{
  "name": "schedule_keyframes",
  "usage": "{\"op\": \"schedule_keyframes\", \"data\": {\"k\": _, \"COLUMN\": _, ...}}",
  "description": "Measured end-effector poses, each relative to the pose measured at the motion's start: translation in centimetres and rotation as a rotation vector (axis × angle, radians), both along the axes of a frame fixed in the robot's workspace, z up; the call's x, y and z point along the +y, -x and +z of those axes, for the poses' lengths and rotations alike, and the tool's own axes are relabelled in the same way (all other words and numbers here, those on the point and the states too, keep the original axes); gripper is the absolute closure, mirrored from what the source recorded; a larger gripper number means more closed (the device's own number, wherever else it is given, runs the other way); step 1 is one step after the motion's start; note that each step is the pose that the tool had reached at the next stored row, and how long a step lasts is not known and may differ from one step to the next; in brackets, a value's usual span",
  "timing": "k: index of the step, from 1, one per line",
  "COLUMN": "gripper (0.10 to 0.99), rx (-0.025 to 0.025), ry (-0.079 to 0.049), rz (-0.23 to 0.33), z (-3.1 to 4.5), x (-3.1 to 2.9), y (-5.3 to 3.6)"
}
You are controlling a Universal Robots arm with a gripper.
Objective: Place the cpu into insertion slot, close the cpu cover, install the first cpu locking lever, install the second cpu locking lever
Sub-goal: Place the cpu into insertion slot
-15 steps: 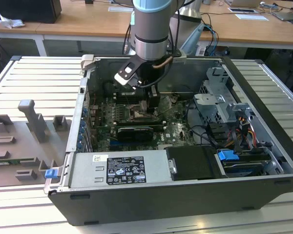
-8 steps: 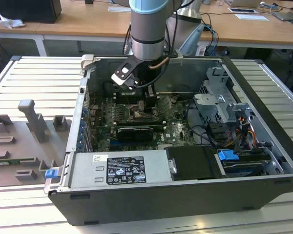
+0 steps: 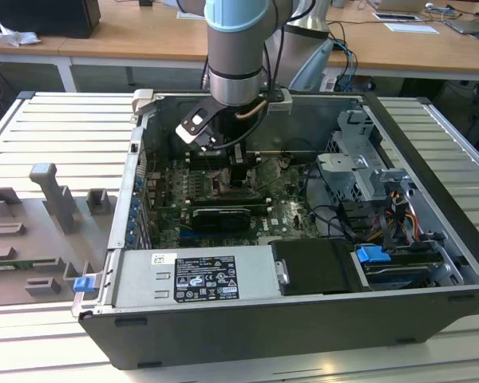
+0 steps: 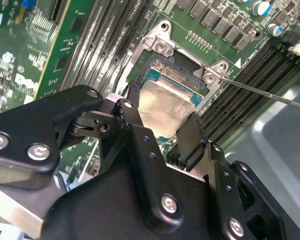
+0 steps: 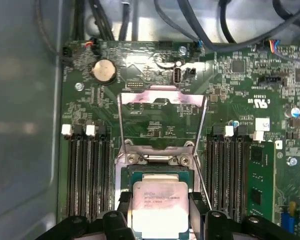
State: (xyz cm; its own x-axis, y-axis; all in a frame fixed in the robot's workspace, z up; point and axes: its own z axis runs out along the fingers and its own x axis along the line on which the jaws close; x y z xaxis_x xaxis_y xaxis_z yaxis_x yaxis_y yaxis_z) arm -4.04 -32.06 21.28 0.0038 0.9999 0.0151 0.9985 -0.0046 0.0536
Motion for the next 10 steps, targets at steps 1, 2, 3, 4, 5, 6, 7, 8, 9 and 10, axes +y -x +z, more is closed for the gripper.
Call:
{"op": "schedule_keyframes", "data": {"k": 1, "gripper": 0.549, "rx": 0.0003, "ry": 0.0, "rz": -0.007, "z": -0.24, "x": 0.01, "y": 0.0}}
{"op": "schedule_keyframes", "data": {"k": 2, "gripper": 0.549, "rx": 0.0003, "ry": 0.0, "rz": -0.007, "z": -0.28, "x": 0.01, "y": 0.0}}
{"op": "schedule_keyframes", "data": {"k": 3, "gripper": 0.549, "rx": 0.0003, "ry": 0.0, "rz": -0.007, "z": -0.32, "x": 0.02, "y": 0.0}}
{"op": "schedule_keyframes", "data": {"k": 4, "gripper": 0.549, "rx": 0.0004, "ry": 0.0, "rz": -0.007, "z": -0.37, "x": 0.02, "y": 0.0}}
{"op": "schedule_keyframes", "data": {"k": 5, "gripper": 0.549, "rx": 0.0003, "ry": 0.0, "rz": -0.007, "z": -0.47, "x": 0.03, "y": 0.01}}
{"op": "schedule_keyframes", "data": {"k": 6, "gripper": 0.549, "rx": 0.0003, "ry": 0.0, "rz": -0.007, "z": -0.56, "x": 0.11, "y": 0.01}}
{"op": "schedule_keyframes", "data": {"k": 7, "gripper": 0.549, "rx": 0.0002, "ry": 0.0, "rz": -0.007, "z": -0.65, "x": 0.14, "y": 0.0}}
{"op": "schedule_keyframes", "data": {"k": 8, "gripper": 0.549, "rx": 0.0003, "ry": 0.0, "rz": -0.005, "z": -0.76, "x": 0.16, "y": 0.0}}
{"op": "schedule_keyframes", "data": {"k": 9, "gripper": 0.549, "rx": 0.0003, "ry": 0.0, "rz": -0.004, "z": -0.88, "x": 0.17, "y": 0.0}}
{"op": "schedule_keyframes", "data": {"k": 10, "gripper": 0.549, "rx": 0.0003, "ry": 0.0, "rz": -0.005, "z": -0.95, "x": 0.17, "y": 0.02}}
